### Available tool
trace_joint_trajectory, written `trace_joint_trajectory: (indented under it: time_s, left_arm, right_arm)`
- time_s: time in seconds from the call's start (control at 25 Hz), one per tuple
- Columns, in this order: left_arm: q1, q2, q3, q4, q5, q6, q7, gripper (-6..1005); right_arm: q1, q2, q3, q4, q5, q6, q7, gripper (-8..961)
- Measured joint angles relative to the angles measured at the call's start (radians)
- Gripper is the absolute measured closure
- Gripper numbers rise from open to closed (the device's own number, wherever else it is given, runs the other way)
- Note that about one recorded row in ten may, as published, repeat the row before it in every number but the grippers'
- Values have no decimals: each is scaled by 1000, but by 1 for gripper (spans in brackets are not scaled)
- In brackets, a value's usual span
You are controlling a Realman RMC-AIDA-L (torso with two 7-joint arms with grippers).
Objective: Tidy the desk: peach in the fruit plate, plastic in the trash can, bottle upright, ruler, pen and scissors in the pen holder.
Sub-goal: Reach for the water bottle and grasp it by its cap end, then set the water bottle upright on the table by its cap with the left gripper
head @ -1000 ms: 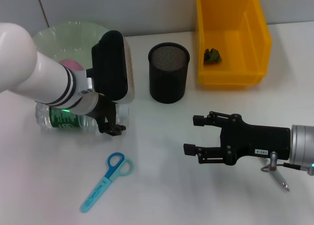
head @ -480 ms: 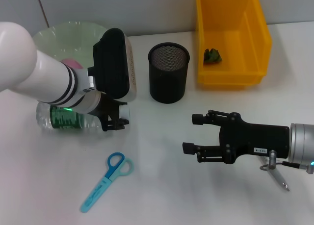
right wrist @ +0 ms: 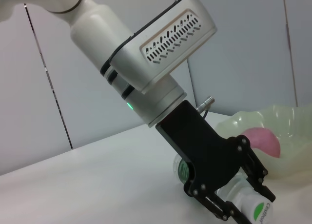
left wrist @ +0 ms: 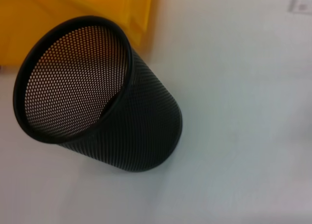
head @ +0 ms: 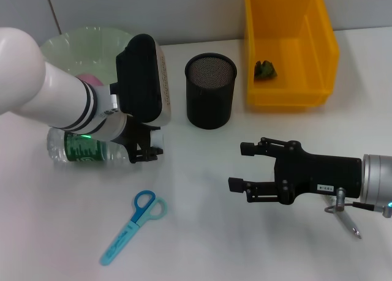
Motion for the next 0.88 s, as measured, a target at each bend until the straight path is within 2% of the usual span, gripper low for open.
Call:
trace_joint_trajectory:
  time_s: [0.68,0.88]
  left_arm:
    - [9,0,4,12,-23,-9,-7,547]
    - [31,1,4,50,-26,-5,-14,547]
  right_arm:
    - [1,2,-1,2,2,-1,-3,111]
    - [1,2,-1,2,3,-1,-2,111]
